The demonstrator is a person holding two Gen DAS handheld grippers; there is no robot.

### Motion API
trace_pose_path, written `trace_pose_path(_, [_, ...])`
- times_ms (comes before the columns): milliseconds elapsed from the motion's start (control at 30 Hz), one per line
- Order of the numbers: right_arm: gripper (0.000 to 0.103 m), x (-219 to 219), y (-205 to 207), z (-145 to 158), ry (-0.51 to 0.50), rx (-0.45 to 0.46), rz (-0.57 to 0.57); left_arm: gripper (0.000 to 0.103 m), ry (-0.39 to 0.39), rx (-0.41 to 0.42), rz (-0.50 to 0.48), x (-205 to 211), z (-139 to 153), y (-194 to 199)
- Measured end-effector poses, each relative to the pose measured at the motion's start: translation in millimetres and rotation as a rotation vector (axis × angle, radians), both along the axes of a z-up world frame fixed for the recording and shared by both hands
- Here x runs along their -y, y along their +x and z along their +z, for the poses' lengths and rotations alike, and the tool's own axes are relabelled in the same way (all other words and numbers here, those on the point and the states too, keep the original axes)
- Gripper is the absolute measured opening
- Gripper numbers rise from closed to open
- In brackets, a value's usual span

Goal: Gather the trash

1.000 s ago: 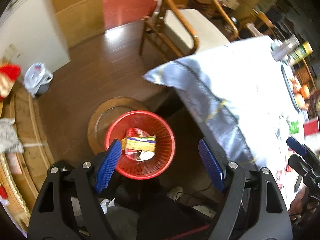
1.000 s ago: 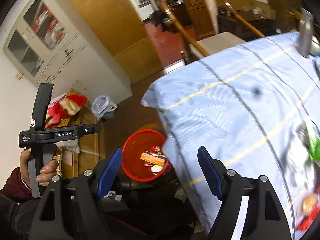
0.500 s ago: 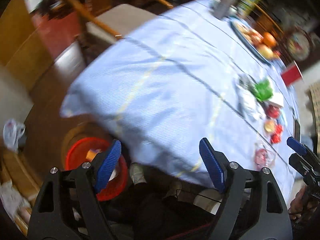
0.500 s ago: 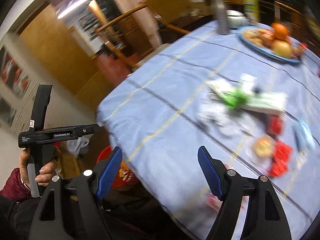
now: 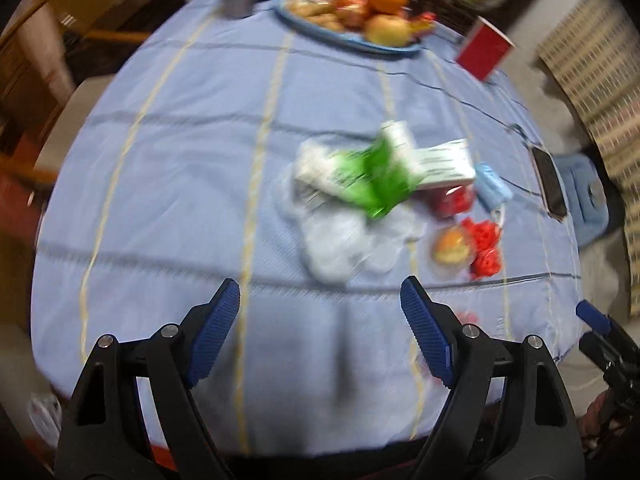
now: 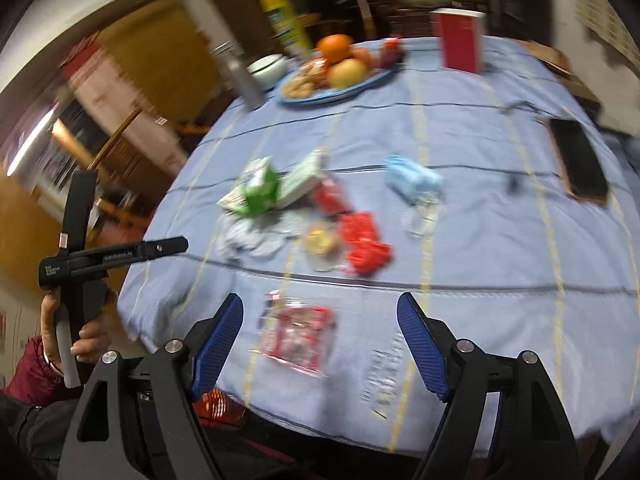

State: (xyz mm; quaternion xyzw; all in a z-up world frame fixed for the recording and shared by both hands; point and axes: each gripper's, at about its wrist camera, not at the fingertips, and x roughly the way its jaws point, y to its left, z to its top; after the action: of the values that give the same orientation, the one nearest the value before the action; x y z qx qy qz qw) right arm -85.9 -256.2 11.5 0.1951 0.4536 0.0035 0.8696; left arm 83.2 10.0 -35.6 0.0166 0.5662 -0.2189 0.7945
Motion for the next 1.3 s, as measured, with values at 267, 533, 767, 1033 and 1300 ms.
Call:
trace_pose_path(267, [0.078,27,-35,-5,-0.024,-0.029,-0.19,0.083,0.011,0.023,-0.132,67,-9,47])
trace_pose_path(533, [0.079,41,-62,-4,-0.063,-0.059,-0.307,0.065,0.086,0.042,-0.17,99,-37,70])
trace_pose_path(767, [0.078,38,-45,-1,-0.069,-0.045,-0.244,0.03,-0.021,0.062,-0.155,67,-18,57])
trace_pose_path(1033, [0.078,6,17,-4,-0.02,-0.039,-0.021,0.029,-0.068,0.125,-0.018,-5,25,34])
trace_pose_path(1300, [0.078,-46,61,-5,0.0,-0.041,0.191,0.027,-0.047,0.113,0.144,-77,26,10])
